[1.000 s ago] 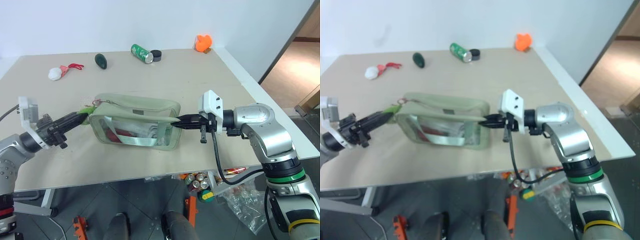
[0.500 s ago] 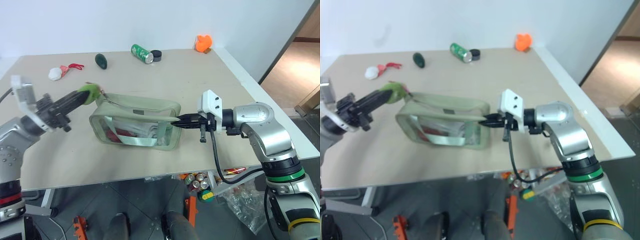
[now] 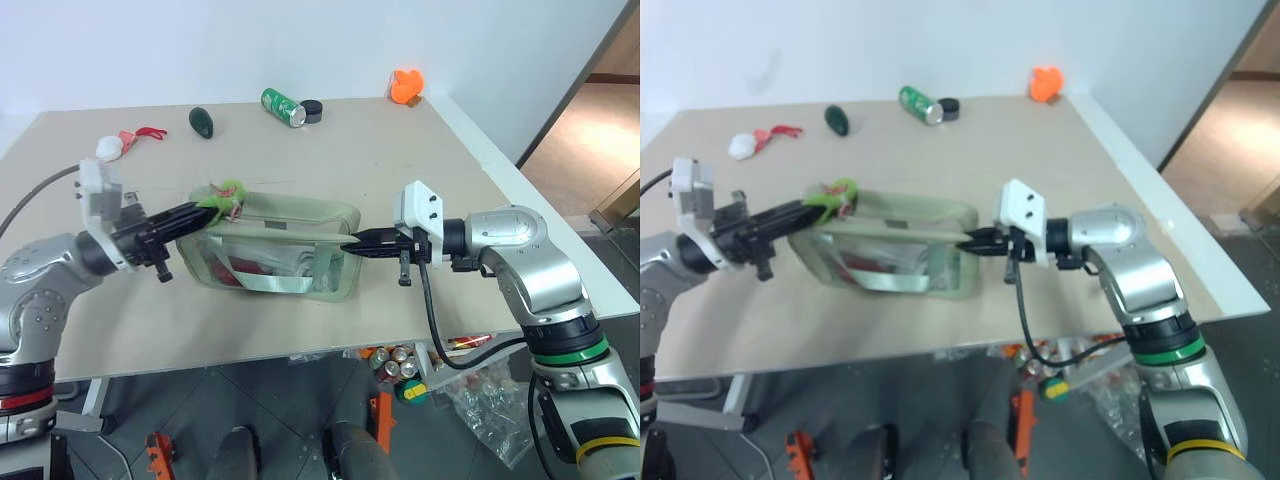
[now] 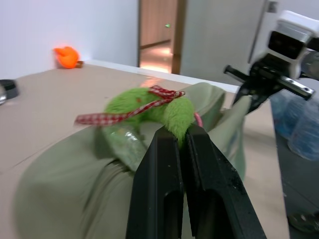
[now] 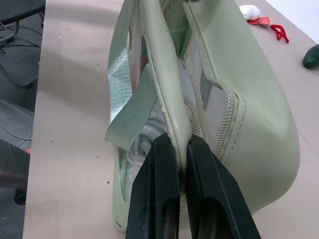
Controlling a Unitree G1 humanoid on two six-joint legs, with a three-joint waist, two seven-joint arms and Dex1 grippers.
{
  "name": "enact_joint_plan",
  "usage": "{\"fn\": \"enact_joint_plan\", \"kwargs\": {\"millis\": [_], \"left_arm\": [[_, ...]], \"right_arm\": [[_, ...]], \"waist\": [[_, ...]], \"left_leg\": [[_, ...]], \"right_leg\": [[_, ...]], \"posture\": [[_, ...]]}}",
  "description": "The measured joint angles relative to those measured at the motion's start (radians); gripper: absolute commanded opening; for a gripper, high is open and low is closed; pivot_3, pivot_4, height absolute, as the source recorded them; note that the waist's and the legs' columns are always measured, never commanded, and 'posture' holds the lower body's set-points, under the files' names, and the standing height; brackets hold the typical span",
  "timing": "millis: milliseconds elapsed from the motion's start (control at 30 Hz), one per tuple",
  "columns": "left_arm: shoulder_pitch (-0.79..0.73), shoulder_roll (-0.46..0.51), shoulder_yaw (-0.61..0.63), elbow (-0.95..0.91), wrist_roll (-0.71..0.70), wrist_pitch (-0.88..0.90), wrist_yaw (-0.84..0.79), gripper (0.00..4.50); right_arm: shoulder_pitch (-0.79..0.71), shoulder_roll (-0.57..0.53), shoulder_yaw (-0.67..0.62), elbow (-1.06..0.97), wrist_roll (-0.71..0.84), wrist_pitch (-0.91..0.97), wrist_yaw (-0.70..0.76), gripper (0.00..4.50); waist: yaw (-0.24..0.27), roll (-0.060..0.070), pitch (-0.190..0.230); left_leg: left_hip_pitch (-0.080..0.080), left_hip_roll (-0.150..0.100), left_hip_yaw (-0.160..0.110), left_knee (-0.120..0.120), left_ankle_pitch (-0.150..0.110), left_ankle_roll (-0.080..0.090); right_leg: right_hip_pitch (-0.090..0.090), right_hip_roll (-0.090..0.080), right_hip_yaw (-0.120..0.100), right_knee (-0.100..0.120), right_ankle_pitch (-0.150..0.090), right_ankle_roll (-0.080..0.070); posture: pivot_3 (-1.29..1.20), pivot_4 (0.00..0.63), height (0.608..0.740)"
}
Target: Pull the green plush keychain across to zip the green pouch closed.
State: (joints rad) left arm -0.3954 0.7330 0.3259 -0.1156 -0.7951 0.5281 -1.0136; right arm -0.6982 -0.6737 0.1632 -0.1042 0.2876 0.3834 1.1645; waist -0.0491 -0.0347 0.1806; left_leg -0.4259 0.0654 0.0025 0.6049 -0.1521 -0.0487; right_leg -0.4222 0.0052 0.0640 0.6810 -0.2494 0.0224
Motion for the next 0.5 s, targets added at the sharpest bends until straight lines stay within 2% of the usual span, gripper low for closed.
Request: {"fn": "enact_joint_plan", "kwargs": {"millis": [433, 500], "left_arm": [[-0.001, -0.002, 0.065, 0.0, -0.099, 0.059, 0.018, 4.42], [-0.008, -0.013, 0.054, -0.01, -0.098, 0.059, 0.025, 4.49]], "right_arm": [[-0.003, 0.001, 0.001, 0.003, -0.001, -0.003, -0.002, 0.0], [-0.005, 0.002, 0.001, 0.008, -0.002, -0.005, -0.001, 0.0]], "waist": [[0.0, 0.0, 0.0], [0.0, 0.0, 0.0]], "left_leg": [[0.0, 0.0, 0.0, 0.0, 0.0, 0.0], [0.0, 0.0, 0.0, 0.0, 0.0, 0.0]], "right_leg": [[0.0, 0.0, 0.0, 0.0, 0.001, 0.003], [0.0, 0.0, 0.0, 0.0, 0.001, 0.002]], "posture": [[0.0, 0.15, 0.74], [0.0, 0.15, 0.74]]}}
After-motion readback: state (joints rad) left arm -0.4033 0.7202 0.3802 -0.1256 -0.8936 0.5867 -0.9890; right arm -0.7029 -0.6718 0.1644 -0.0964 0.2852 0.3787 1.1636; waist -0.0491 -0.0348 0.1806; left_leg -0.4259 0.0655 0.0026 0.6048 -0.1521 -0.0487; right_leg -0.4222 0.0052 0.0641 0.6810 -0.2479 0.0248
